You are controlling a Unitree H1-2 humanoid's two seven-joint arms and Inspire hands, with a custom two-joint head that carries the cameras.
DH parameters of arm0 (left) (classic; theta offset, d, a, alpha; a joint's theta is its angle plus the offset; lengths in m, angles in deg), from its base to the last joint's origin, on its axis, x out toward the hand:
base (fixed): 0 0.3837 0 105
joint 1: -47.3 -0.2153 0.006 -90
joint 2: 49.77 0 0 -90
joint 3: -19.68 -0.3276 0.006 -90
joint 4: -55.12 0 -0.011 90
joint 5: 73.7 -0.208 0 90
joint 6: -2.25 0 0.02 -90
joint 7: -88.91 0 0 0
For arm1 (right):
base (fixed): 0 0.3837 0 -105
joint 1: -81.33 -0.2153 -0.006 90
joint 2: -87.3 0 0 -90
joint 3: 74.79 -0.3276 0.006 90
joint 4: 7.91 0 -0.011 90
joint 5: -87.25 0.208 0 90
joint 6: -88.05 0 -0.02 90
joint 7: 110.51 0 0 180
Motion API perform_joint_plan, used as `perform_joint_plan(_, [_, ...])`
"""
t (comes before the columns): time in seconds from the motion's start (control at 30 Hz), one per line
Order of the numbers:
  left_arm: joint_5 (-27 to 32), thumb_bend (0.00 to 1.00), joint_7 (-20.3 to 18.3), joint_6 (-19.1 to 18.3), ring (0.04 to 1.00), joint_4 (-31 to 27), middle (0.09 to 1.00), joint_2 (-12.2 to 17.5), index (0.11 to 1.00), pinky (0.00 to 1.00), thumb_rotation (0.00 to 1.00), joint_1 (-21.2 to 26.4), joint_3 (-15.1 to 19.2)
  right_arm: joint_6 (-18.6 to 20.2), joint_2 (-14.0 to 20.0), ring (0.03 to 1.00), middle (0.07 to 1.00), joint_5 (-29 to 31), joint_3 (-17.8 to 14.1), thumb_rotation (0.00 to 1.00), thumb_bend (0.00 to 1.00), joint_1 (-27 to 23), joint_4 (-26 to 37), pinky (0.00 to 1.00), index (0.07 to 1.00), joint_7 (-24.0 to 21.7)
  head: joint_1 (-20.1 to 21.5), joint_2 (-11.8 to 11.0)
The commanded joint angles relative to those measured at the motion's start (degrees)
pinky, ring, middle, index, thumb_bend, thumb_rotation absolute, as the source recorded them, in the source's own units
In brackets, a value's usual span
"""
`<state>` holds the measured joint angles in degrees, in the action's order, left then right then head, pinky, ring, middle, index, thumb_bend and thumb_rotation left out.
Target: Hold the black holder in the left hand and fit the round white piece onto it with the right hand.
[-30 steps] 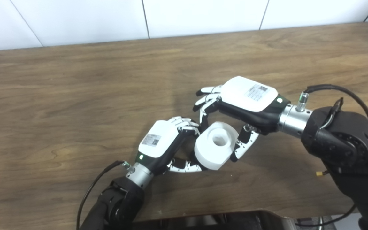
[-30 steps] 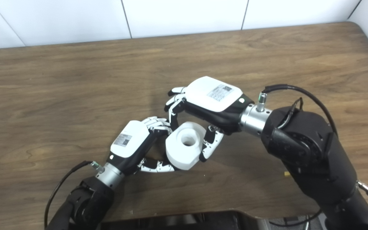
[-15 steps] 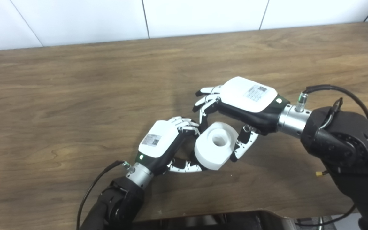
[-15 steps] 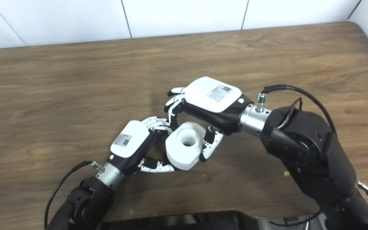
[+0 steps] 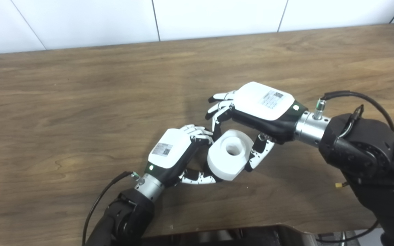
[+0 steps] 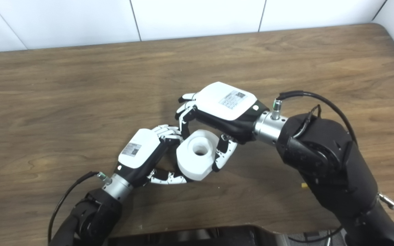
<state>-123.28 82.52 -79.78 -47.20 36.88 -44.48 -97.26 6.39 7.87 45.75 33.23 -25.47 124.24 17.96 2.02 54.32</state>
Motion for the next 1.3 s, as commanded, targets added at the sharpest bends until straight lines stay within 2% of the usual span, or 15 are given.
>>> perform_joint_plan(0.0, [-0.2,0.52,-1.47,-0.83,0.8,-0.23,0.731,0.26,0.485,0.83,0.05,-0.62,-0.09,-1.42,-0.11,0.911,0.8,-0.54,-0.32,0.13,0.52,-1.85,0.63,0.86,0.483,0.92,0.06,0.06])
perform_joint_plan(0.57, [-0.14,0.52,-2.33,-1.2,0.811,-0.38,0.739,0.38,0.485,0.84,0.05,-0.48,0.18,-2.49,0.04,0.915,0.804,-1.3,0.32,0.13,0.52,-0.93,0.44,0.86,0.483,0.94,0.49,0.26])
perform_joint_plan(0.77, [-0.51,0.52,-2.13,-1.0,0.809,-0.13,0.739,0.37,0.485,0.84,0.05,-0.38,0.14,-2.65,0.79,0.91,0.802,-3.39,0.46,0.14,0.53,-1.56,0.72,0.83,0.487,-1.28,0.48,0.09])
perform_joint_plan(1.1, [-0.56,0.52,-2.06,-0.9,0.806,0.07,0.737,0.2,0.485,0.84,0.05,-0.14,0.09,-3.15,1.06,0.899,0.809,-4.75,0.34,0.15,0.52,-1.59,0.68,0.82,0.493,-1.72,0.59,0.02])
perform_joint_plan(1.13, [-0.55,0.52,-2.21,-1.05,0.807,0.04,0.737,0.16,0.485,0.84,0.05,-0.14,0.09,-3.23,1.08,0.903,0.811,-4.84,0.36,0.2,0.71,-1.62,0.68,0.83,0.552,-1.73,0.67,-0.02])
perform_joint_plan(1.17, [-0.55,0.52,-2.32,-1.16,0.809,0.02,0.738,0.13,0.485,0.84,0.05,-0.15,0.1,-3.29,1.09,0.907,0.813,-4.91,0.37,0.23,0.84,-1.64,0.67,0.85,0.592,-1.75,0.67,-0.02])
perform_joint_plan(1.27, [-0.56,0.52,-2.32,-1.16,0.812,0.03,0.74,0.02,0.485,0.84,0.05,-0.13,0.07,-3.4,1.06,0.913,0.818,-5.02,0.15,0.24,0.91,-1.68,0.64,0.87,0.628,-1.89,0.47,-0.08])
